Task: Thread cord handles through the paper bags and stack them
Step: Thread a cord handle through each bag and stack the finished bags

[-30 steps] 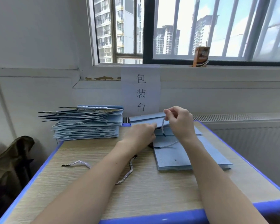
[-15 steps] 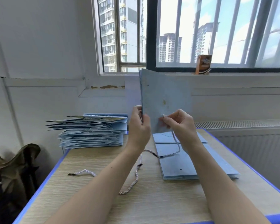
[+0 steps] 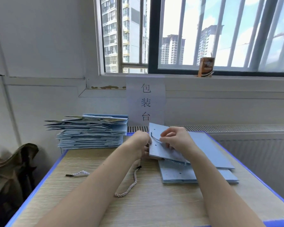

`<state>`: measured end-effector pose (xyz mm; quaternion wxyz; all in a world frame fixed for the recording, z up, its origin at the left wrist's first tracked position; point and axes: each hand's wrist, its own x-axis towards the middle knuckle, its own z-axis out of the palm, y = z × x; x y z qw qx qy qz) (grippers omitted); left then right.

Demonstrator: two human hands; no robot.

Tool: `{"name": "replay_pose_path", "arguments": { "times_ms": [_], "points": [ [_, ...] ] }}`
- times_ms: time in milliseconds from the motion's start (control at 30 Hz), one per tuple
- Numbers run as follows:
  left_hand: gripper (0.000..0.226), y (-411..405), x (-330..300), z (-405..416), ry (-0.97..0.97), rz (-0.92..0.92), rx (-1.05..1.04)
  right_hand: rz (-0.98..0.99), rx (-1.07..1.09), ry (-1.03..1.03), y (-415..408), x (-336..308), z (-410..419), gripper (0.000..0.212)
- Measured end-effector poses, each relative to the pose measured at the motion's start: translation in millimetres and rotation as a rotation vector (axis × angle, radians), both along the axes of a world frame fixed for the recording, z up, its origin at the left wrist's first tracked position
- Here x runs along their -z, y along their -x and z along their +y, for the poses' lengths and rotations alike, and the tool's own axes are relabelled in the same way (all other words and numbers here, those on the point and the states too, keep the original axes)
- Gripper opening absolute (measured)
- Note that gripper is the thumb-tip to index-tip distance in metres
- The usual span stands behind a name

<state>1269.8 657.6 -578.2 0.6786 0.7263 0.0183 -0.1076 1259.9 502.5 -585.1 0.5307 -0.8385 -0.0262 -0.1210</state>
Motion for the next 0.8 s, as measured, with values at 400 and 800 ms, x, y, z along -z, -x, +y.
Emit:
{"name": "replay_pose_path", "arguments": {
  "times_ms": [400, 800],
  "points": [
    [0.008, -3, 7, 5, -0.283, -0.071, 0.065, 0.131, -0.040, 0.457, -20, 13, 20, 0.040],
    [0.009, -3, 5, 17, -0.583, -0.243, 0.064, -0.019, 0.094, 0.878, -51, 15, 25, 0.027]
  ]
}}
